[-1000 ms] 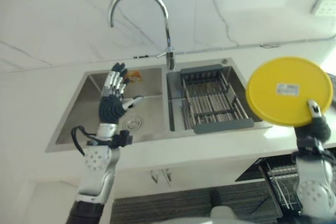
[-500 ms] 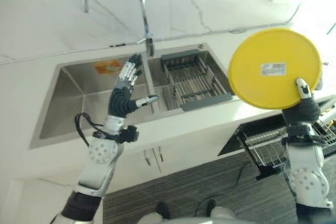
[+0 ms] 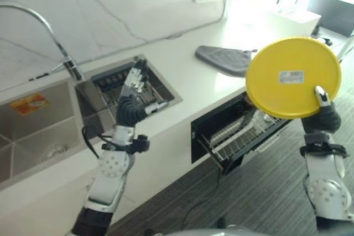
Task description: Place the dishes in the dishwasher.
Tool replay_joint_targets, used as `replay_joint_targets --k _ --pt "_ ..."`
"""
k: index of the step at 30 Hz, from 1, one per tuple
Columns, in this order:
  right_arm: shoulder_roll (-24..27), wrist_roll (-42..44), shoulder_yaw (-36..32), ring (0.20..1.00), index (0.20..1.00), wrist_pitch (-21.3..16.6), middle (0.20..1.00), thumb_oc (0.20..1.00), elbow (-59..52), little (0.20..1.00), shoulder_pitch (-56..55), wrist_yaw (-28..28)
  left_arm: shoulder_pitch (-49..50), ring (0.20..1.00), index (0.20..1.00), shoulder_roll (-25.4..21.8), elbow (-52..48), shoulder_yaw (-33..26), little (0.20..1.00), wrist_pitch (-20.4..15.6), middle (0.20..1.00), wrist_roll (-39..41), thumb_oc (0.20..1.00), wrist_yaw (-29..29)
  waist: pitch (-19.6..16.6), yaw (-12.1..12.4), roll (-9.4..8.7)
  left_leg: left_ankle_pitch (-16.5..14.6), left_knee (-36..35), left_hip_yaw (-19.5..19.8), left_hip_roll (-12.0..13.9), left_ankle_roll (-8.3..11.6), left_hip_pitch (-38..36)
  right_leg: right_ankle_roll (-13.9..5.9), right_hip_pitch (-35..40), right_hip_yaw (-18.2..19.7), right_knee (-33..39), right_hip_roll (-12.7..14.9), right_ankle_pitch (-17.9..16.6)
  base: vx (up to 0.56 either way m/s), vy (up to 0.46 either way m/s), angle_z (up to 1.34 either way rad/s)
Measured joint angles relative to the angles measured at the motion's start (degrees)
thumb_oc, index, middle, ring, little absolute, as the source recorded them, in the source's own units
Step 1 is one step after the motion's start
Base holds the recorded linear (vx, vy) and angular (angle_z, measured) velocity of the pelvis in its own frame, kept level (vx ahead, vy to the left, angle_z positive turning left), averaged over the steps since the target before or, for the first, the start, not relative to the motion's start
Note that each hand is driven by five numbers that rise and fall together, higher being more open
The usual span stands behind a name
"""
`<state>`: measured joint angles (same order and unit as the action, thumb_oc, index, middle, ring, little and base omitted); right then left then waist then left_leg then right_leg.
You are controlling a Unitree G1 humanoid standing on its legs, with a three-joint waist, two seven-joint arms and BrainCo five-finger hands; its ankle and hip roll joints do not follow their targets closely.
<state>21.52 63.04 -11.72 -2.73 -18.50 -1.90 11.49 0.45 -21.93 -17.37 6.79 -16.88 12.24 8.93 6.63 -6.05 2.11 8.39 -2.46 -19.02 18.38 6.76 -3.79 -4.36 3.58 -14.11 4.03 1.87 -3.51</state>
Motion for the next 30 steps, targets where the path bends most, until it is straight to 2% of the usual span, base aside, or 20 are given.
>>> replay_joint_targets --k 2,3,5,6,7,8,9,10,11,12,14,18,19,21,22,23,24,26,27,30 --pt "-0.6 -0.1 0.9 0.2 0.2 1.0 0.2 0.2 0.0 0.2 -0.1 0.2 0.4 1.0 1.0 0.0 0.0 0.1 1.0 0.0 1.0 0.0 1.0 0.2 0.0 1.1 0.72 -0.2 0.8 -0.6 0.5 -1.56 0.7 1.1 -0.9 0.8 -1.0 -0.5 0.6 -0.07 -0.28 -0.14" --pt "-0.4 -0.1 1.9 0.2 0.2 1.0 0.2 0.2 0.0 0.2 -0.2 0.2 0.5 1.0 1.0 -0.1 0.3 0.0 1.0 -0.2 1.0 0.0 1.0 0.3 0.1 1.2 0.87 -0.1 4.3 -1.0 0.7 -1.86 3.0 0.96 -2.8 0.6 -3.8 0.1 1.2 0.0 -0.152 0.05" --pt "-0.6 -0.1 3.3 0.2 0.2 1.2 0.2 0.2 0.0 0.2 -0.5 0.3 1.4 1.0 1.0 -0.2 0.7 0.1 1.0 -0.2 1.0 0.0 1.0 0.2 0.4 2.5 -0.74 -0.9 11.7 -1.7 -0.5 -1.95 7.3 1.83 -4.2 0.5 -6.9 2.8 3.2 0.04 0.016 0.19" --pt "-1.0 -0.1 3.3 0.2 0.2 0.9 0.2 0.2 -0.1 0.2 -0.6 0.5 1.7 1.0 1.0 0.0 0.8 0.2 1.0 -0.3 1.0 0.0 1.0 -0.2 0.5 3.0 -2.29 -5.6 15.1 1.0 -7.8 -1.49 8.9 1.41 -4.2 0.8 -5.5 6.5 2.5 0.07 0.091 0.15" --pt "-0.5 -0.4 3.7 0.2 0.2 0.6 0.2 0.2 -0.6 0.2 -0.4 0.6 1.9 1.0 1.0 -0.1 0.8 0.0 1.0 -0.5 1.0 0.0 1.0 -0.2 0.5 3.9 -2.44 -8.2 13.9 2.6 -15.3 -2.84 8.4 0.51 -4.0 1.4 -4.6 8.6 1.9 0.1 0.123 0.02" --pt "-0.1 -1.4 4.7 0.2 0.2 0.4 0.2 0.2 -0.7 0.2 0.5 0.8 1.6 1.0 1.0 -0.4 0.6 -0.2 1.0 -0.8 1.0 0.0 1.0 -0.2 0.2 3.9 -0.58 -10.3 12.5 0.9 -19.0 -4.44 7.5 -0.57 -3.6 1.5 -3.4 8.3 1.2 0.14 0.143 -0.36" --pt "-1.7 -3.5 8.4 0.2 0.2 -0.2 0.2 0.2 -0.4 0.2 1.4 0.6 0.9 1.0 1.0 -0.9 0.6 -0.4 1.0 -1.7 1.0 0.0 1.0 0.4 0.0 4.4 1.94 -12.0 4.6 -0.1 -19.8 -5.41 3.3 -1.58 -3.5 2.7 -4.6 5.9 0.7 0.2 0.191 -0.2" --pt "-2.2 -3.6 10.2 0.2 0.2 -0.1 0.2 0.2 -0.5 0.2 1.0 0.4 0.8 1.0 1.0 -1.0 0.5 0.0 1.0 -1.7 1.0 0.0 1.0 0.5 -0.1 3.9 0.99 -11.6 2.9 -0.4 -20.0 -4.85 2.3 -1.92 -2.9 2.7 -4.2 5.8 1.5 0.18 0.164 -0.22" --pt "-2.0 -4.2 11.3 0.2 0.2 0.1 0.2 0.2 -0.6 0.2 1.1 -0.2 -0.5 1.0 1.0 -1.6 0.7 1.5 1.0 -1.5 1.0 -2.3 1.0 2.4 -0.2 3.8 -1.13 -10.8 1.1 1.1 -21.4 -4.03 1.0 -1.9 -2.8 3.9 -3.5 5.7 1.3 0.26 0.217 0.11" --pt "-2.0 -4.5 10.9 0.2 0.2 -0.1 0.2 0.2 -0.8 0.2 1.1 -0.4 -1.5 1.0 1.0 -2.6 0.5 3.6 1.0 -1.4 1.0 -2.9 1.0 3.4 -0.6 3.7 -2.06 -9.5 -0.8 1.3 -21.7 -4.24 -0.6 -1.9 -1.8 4.3 -3.5 5.9 1.3 0.23 0.191 0.03" --pt "-1.8 -4.6 9.4 0.2 0.2 -0.1 0.2 0.2 -1.9 0.2 1.1 -1.1 -2.4 1.0 1.0 -2.8 0.1 3.7 1.0 -1.1 1.0 -4.5 1.0 4.0 -0.7 3.9 -2.83 -9.5 -2.2 1.3 -22.0 -4.44 -1.7 -1.93 -1.3 3.6 -3.5 6.1 1.3 0.19 0.169 0.0" --pt "-1.8 -4.5 8.4 0.2 0.2 -0.2 0.2 0.2 -2.8 0.2 1.1 -1.9 -2.5 1.0 1.0 -2.7 -0.1 3.9 1.0 -0.1 1.0 -4.5 1.0 4.8 -0.6 4.1 -3.35 -8.8 -2.4 2.0 -21.8 -5.58 -3.5 -1.75 0.6 3.6 -2.8 5.1 1.1 0.1 0.145 -0.03" --pt "-1.8 -4.6 8.5 0.2 0.2 0.1 0.2 0.2 -2.7 0.2 1.2 -1.9 -2.5 1.0 1.0 -2.6 0.0 3.9 1.0 -0.1 1.0 -4.4 1.0 4.6 -0.6 4.1 -3.38 -8.0 -2.4 2.1 -21.5 -6.69 -3.3 -1.97 0.2 3.5 -4.2 5.0 1.4 -0.04 0.061 0.03" --pt "-1.8 -4.7 8.5 0.2 0.2 0.9 0.2 0.2 -2.8 0.2 1.2 -2.2 -3.7 1.0 1.0 -2.6 0.4 4.0 1.0 -0.2 1.0 -4.5 1.0 4.3 -0.2 4.4 -3.82 -7.9 -1.5 2.6 -20.3 -6.96 -3.0 -3.08 -2.5 3.8 -10.8 4.5 2.7 -0.09 -0.04 0.06" --pt "-1.8 -4.7 8.5 0.2 0.2 0.5 0.2 0.2 -2.8 0.2 1.6 -2.6 -5.7 1.0 1.0 -2.6 1.5 4.1 1.0 -0.6 1.0 -4.9 1.0 4.0 1.1 4.8 -3.98 -8.3 1.5 3.1 -19.0 -7.43 -1.6 -4.39 -8.0 5.2 -21.6 4.8 4.1 -0.03 -0.151 0.23" --pt "-1.9 -4.7 8.7 0.2 0.2 0.4 0.2 0.2 -2.7 0.2 1.7 -3.0 -7.5 1.0 1.0 -2.9 2.4 4.2 1.0 -0.6 1.0 -5.2 1.0 3.7 2.0 4.8 -4.31 -8.4 3.2 3.7 -17.9 -7.44 -0.8 -5.21 -12.2 6.2 -28.5 5.5 5.2 0.01 -0.261 0.39" --pt "-1.9 -4.8 9.1 0.2 0.2 0.4 0.2 0.2 -2.5 0.2 2.0 -3.7 -9.2 1.0 1.0 -3.8 3.1 4.4 1.0 -0.6 1.0 -6.6 1.0 3.5 2.2 4.7 -4.76 -9.3 4.2 4.2 -17.4 -6.96 -0.1 -5.91 -14.2 5.9 -31.1 7.0 6.2 0.04 -0.246 0.48" --pt "-2.0 -5.8 9.8 0.2 0.2 0.1 0.2 0.2 -1.3 0.2 3.7 -5.3 -10.5 1.0 1.0 -6.8 2.9 4.2 1.0 -0.7 1.0 -7.2 1.0 3.3 2.2 5.1 -6.01 -9.9 3.9 3.8 -17.7 -6.46 -0.5 -4.34 -12.9 3.7 -24.7 12.6 6.1 0.06 -0.351 0.38" --pt "-2.0 -5.9 10.1 0.2 0.2 -0.1 0.2 0.2 -1.2 0.2 4.3 -5.8 -10.5 1.0 1.0 -7.9 2.5 4.3 1.0 -0.7 1.0 -7.2 1.0 3.3 2.2 5.4 -6.01 -9.7 3.9 4.0 -17.3 -6.11 -0.6 -4.21 -10.4 3.0 -19.0 14.1 5.6 0.06 -0.465 0.24" --pt "-2.4 -6.8 11.0 0.2 0.2 -0.1 0.2 0.2 -0.7 0.2 5.5 -6.0 -9.2 1.0 1.0 -6.7 1.9 3.2 1.0 -0.7 1.0 -7.1 1.0 3.1 2.0 6.5 -6.32 -9.4 3.6 5.0 -16.3 -3.08 -0.9 -8.73 -1.9 6.9 1.2 18.9 -2.8 0.03 -0.594 -0.1"
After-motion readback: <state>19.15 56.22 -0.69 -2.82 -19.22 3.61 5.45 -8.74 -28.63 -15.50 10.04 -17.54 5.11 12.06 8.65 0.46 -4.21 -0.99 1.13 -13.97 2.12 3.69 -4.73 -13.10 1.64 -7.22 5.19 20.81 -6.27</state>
